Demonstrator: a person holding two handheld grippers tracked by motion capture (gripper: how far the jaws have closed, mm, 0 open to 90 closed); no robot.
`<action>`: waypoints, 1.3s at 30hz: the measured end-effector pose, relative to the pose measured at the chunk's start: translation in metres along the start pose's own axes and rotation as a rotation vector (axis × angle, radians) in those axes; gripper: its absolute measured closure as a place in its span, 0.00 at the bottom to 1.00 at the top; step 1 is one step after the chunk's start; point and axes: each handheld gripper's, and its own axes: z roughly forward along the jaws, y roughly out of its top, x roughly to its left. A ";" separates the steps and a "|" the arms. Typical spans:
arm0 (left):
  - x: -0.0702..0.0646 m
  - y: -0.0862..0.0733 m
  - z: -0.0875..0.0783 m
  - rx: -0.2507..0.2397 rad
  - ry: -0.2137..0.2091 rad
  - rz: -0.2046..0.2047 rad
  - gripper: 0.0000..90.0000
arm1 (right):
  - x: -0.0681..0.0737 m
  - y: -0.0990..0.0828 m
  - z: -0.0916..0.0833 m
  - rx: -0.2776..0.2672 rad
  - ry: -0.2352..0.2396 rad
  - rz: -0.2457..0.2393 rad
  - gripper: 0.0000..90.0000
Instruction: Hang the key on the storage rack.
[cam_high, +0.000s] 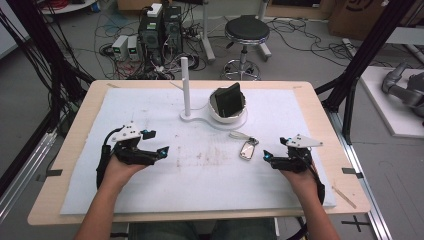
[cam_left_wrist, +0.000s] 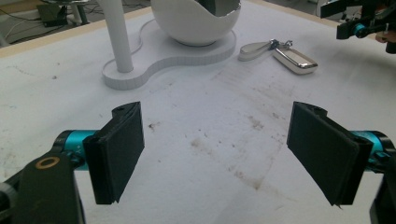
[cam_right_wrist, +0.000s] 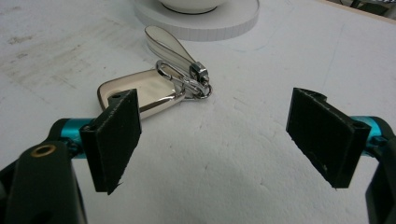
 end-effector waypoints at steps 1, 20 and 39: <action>0.000 -0.001 -0.001 0.001 0.000 0.003 0.21 | 0.000 0.000 0.000 0.000 0.000 0.000 0.20; 0.006 -0.019 -0.013 0.033 0.036 -0.011 0.21 | 0.001 0.037 0.048 0.002 0.032 -0.057 0.20; 0.009 -0.022 -0.008 0.058 0.022 -0.014 0.21 | -0.013 0.044 0.087 0.097 0.038 -0.075 0.27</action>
